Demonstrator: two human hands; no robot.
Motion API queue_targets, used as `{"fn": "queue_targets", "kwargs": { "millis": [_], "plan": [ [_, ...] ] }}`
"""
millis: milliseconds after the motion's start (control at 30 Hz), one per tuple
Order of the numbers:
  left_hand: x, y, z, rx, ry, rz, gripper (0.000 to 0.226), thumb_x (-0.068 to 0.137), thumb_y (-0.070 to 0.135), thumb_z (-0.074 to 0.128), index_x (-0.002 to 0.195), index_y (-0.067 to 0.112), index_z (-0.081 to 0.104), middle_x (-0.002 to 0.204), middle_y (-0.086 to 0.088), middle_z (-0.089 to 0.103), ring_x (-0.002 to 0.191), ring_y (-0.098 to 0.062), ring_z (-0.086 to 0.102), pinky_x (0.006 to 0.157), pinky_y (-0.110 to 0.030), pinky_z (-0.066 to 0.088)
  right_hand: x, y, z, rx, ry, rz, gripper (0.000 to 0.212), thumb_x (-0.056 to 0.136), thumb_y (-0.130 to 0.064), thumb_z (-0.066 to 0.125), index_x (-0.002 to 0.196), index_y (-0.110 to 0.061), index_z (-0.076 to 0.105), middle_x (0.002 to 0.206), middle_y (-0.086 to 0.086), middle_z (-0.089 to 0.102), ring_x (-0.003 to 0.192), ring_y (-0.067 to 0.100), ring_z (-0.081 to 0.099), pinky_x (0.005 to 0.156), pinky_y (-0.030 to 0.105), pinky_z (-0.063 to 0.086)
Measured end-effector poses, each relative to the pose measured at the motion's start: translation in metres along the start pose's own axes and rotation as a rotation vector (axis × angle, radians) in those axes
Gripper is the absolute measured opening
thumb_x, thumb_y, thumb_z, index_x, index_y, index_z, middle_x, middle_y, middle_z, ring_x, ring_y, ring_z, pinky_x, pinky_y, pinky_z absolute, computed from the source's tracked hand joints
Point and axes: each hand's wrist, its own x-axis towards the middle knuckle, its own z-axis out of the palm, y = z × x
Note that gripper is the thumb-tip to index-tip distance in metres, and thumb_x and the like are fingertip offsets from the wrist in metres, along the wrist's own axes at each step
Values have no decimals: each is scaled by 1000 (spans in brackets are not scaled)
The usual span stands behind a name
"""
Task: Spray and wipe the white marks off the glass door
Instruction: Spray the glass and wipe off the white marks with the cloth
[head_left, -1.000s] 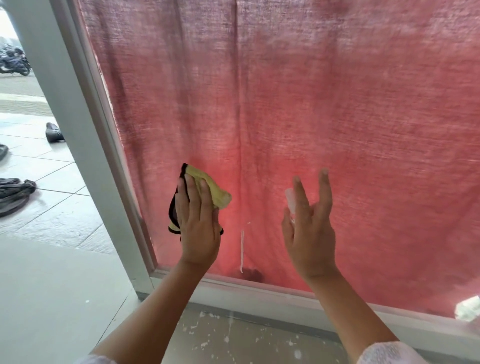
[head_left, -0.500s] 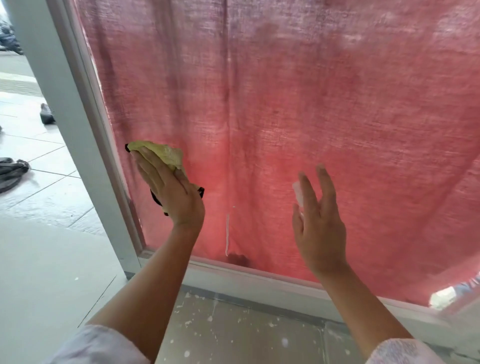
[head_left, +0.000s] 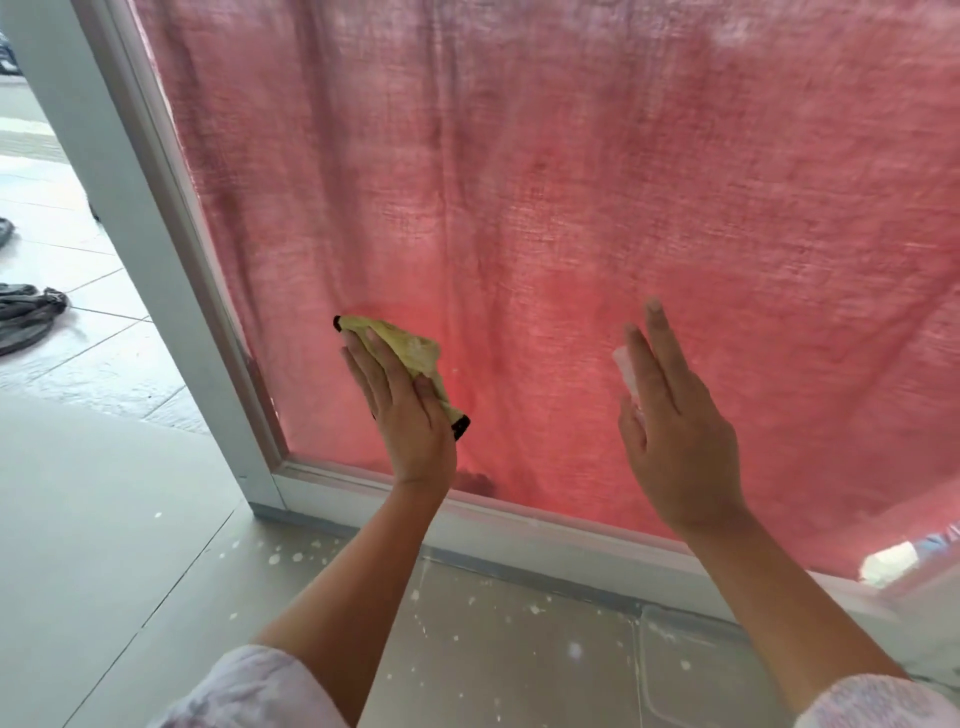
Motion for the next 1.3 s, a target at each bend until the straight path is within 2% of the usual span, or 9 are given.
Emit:
{"fn": "queue_targets", "kwargs": {
  "millis": [133, 267, 467, 600, 833, 1000, 1133, 1200, 1300],
  "plan": [
    [2, 29, 16, -45, 127, -133, 58, 100, 7, 33, 150, 1, 6, 157, -25, -2, 146, -36, -4, 120, -32, -4, 0, -6, 6, 81, 20, 57, 60, 87, 3, 52, 144, -4, 36, 156, 3, 22, 92, 26, 65, 46, 28, 51],
    [-31, 20, 24, 138, -81, 296, 67, 99, 10, 38, 153, 14, -2, 159, -16, -7, 147, -33, -7, 120, -49, 5, 1, -5, 11, 96, 43, 58, 62, 86, 4, 55, 145, -5, 36, 156, 3, 22, 96, 23, 63, 50, 24, 51],
    [-42, -49, 0, 515, -293, 798, 105, 70, 4, 60, 154, 21, -2, 161, -3, -11, 148, -29, -5, 121, -45, 2, -4, -3, 11, 71, 9, 37, 65, 86, 6, 54, 146, -5, 31, 156, -2, 16, 81, 26, 64, 44, 25, 46],
    [-29, -72, -23, 554, -351, 761, 121, 61, -1, 71, 153, 21, -5, 161, -3, -11, 148, -26, -7, 121, -44, 1, -9, -3, 9, 57, -31, 39, 68, 86, 5, 54, 148, -5, 27, 157, -3, 14, 77, 25, 63, 41, 27, 46],
    [30, 14, -13, 3, 140, 22, 59, 96, 0, 34, 148, -6, 8, 155, -32, 3, 145, -41, 0, 120, -33, -2, -9, -8, 8, 47, -58, 64, 71, 85, 6, 55, 148, -5, 25, 157, -3, 11, 67, 23, 61, 39, 26, 44],
    [0, -17, -8, 190, -38, 398, 59, 102, 12, 33, 152, 8, 1, 158, -22, -5, 146, -37, -3, 120, -43, 4, -7, -14, 13, 50, -43, 91, 65, 88, 3, 54, 147, -3, 27, 157, 8, 16, 77, 20, 63, 46, 11, 32],
    [-33, -76, -25, 457, -349, 620, 129, 59, -9, 78, 153, 19, -7, 160, -5, -17, 147, -29, -10, 120, -45, 3, -2, -27, 21, 51, 13, 81, 62, 87, 5, 56, 144, 0, 31, 154, 17, 23, 100, 24, 61, 46, 16, 38],
    [-36, -89, -37, 525, -442, 654, 142, 46, -12, 82, 153, 20, -6, 160, -3, -14, 148, -26, -9, 121, -41, 0, -1, -37, 26, 65, 8, 47, 61, 88, 3, 55, 143, -2, 31, 153, 18, 23, 113, 24, 55, 45, 20, 47],
    [-22, -95, -49, 523, -473, 705, 141, 46, -15, 79, 153, 22, -4, 161, -1, -13, 148, -25, -7, 121, -41, 0, 1, -51, 36, 80, -40, 32, 57, 90, -6, 50, 144, -6, 30, 150, 15, 22, 95, 25, 62, 44, 25, 52]
  ]
}}
